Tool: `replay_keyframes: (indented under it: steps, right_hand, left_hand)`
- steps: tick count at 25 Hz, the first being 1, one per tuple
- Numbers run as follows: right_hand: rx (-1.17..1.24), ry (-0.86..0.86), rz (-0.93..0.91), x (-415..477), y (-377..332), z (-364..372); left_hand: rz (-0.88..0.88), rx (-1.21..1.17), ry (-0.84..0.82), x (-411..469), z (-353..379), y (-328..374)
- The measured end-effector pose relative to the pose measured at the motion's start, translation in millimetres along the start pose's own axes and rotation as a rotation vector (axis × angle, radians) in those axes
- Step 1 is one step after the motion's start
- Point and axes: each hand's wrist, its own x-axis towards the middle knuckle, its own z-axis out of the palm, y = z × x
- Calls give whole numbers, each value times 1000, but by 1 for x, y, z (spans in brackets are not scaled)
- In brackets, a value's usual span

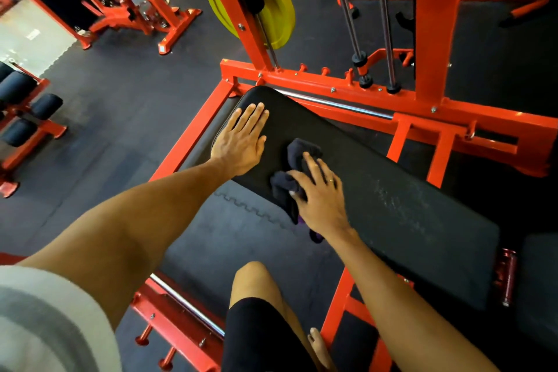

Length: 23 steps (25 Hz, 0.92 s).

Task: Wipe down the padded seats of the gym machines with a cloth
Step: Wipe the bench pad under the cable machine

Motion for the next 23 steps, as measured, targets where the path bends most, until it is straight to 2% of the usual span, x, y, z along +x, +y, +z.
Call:
replay_keyframes:
  steps: [3, 5, 7, 9, 12, 13, 15, 18, 20, 23]
  right_hand:
    - [96, -21, 363, 16, 18, -14]
    - [159, 2, 493, 30, -8, -16]
    - [180, 20, 395, 32, -49, -10]
    - [158, 5, 183, 19, -75, 0]
    - [90, -25, -7, 3, -46, -4]
    - [76, -23, 13, 0, -28, -6]
    - [107, 2, 186, -4, 2, -12]
    - [193, 67, 451, 6, -10, -9]
    - [181, 68, 390, 10, -51, -2]
    - [107, 19, 120, 6, -94, 12]
  left_hand:
    - [-8, 14, -15, 1, 3, -2]
    - [-11, 13, -30, 1, 3, -1]
    - [-13, 24, -22, 0, 4, -1]
    - [-18, 22, -42, 0, 2, 0]
    - [-24, 17, -48, 1, 1, 1]
    - [-23, 19, -42, 1, 1, 1]
    - [-21, 29, -29, 0, 1, -1]
    - [-21, 20, -24, 0, 3, 0]
    - [-28, 13, -34, 0, 3, 1]
    - [-35, 21, -73, 3, 0, -1]
